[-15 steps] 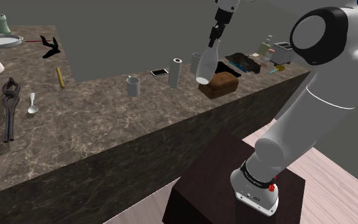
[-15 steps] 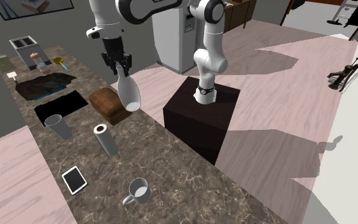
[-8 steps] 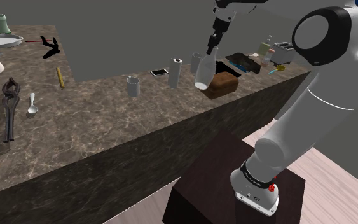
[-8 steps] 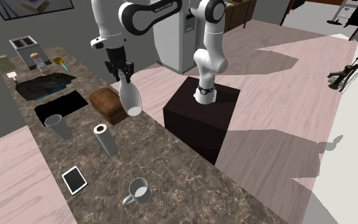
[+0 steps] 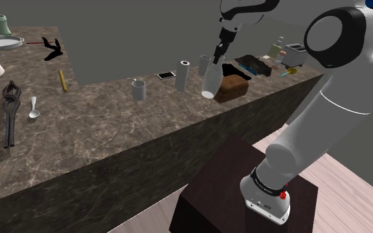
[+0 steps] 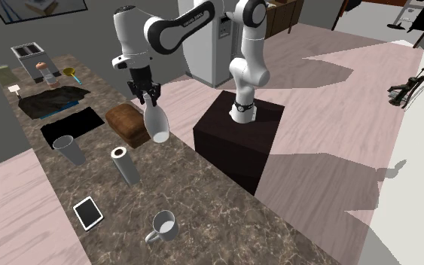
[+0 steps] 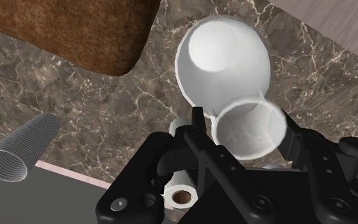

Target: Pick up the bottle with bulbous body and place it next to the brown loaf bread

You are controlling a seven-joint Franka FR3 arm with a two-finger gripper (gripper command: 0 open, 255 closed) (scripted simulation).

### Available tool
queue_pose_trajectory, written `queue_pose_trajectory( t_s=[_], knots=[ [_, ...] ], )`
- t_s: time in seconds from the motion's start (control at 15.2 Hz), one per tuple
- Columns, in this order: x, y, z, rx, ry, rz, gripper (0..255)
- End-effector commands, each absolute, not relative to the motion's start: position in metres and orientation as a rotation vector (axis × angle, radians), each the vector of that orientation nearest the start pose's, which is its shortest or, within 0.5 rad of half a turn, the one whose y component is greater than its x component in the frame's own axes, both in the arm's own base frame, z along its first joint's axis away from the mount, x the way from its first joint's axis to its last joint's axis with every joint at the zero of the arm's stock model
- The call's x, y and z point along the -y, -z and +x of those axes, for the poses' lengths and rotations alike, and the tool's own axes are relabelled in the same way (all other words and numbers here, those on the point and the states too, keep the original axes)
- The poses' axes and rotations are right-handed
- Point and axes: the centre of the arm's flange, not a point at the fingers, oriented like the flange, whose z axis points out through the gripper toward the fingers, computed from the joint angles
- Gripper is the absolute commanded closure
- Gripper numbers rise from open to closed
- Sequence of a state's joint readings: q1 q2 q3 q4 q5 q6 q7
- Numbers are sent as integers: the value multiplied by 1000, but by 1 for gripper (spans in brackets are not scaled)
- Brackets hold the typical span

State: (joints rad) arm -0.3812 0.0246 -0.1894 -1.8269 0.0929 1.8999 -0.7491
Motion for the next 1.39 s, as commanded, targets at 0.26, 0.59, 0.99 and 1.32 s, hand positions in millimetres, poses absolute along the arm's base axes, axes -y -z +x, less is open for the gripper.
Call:
queue_pose_trajectory(
  t_s=[0.26, 0.59, 0.99, 1.32],
  knots=[
    [305, -485, 488, 234, 141, -3094, 255],
    [305, -459, 488, 234, 141, -3094, 255],
    [305, -440, 488, 234, 141, -3094, 255],
    [305, -440, 488, 234, 141, -3094, 255]
  ],
)
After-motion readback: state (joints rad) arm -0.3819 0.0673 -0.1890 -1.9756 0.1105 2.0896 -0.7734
